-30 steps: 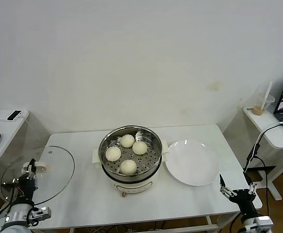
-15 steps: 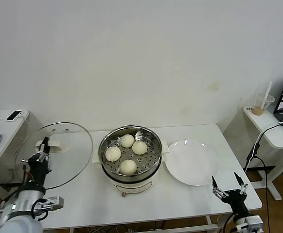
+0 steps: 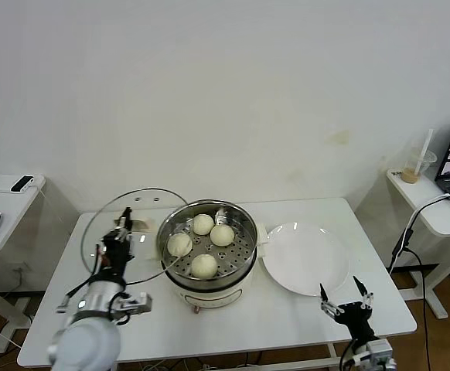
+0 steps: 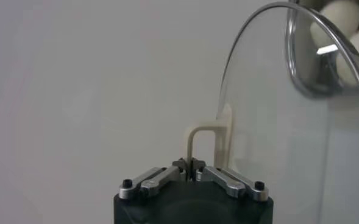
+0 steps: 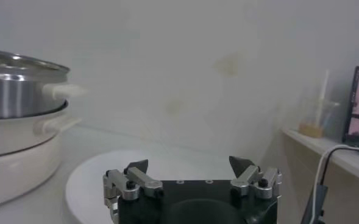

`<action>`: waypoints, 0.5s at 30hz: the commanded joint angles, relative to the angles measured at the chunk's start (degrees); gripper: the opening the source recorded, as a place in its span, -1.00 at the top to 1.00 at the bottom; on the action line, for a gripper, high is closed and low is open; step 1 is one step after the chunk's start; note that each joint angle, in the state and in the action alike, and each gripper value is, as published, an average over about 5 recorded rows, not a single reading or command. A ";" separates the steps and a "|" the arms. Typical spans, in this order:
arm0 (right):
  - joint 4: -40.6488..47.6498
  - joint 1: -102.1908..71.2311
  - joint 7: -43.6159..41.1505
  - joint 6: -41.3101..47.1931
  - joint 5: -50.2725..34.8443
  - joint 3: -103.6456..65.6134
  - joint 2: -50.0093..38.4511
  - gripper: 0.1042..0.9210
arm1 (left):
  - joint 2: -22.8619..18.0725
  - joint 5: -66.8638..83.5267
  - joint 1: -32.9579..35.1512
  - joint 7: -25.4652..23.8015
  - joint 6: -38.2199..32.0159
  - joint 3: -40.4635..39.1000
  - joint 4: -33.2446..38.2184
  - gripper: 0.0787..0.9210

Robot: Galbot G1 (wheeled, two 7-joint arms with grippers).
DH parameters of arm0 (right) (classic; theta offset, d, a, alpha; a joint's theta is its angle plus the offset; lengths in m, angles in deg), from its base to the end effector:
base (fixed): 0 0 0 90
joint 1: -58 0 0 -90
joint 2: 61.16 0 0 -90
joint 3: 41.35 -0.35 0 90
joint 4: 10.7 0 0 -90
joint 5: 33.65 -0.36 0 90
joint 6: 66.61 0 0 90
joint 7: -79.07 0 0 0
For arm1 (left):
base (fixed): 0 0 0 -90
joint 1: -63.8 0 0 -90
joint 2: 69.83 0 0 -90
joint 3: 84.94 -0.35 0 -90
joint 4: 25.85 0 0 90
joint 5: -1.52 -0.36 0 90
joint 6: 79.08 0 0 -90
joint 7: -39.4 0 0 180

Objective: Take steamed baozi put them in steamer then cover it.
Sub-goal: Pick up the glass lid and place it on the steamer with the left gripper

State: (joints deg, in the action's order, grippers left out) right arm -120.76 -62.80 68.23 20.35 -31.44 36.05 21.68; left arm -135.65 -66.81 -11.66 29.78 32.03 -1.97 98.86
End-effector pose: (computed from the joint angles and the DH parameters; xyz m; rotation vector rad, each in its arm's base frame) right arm 0.1731 -0.1014 -0.3541 0.0790 -2.9742 0.3533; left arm 0.2474 0.0264 -0.2161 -0.1074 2.2825 2.0933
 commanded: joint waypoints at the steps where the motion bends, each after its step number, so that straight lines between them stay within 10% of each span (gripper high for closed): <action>1: 1.92 2.00 0.21 0.55 3.33 4.74 0.51 -0.76 | -12.13 -16.65 -8.80 -5.89 1.58 -10.75 -6.58 0.89; 15: 4.61 3.59 0.23 0.56 4.77 8.01 0.47 -0.76 | -23.97 -29.55 -10.45 -7.90 1.16 -11.27 -12.56 0.89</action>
State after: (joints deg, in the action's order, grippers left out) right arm -117.43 -60.06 68.42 20.80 -27.65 41.92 21.91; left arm -150.76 -86.02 -19.44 23.65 32.97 -10.44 90.80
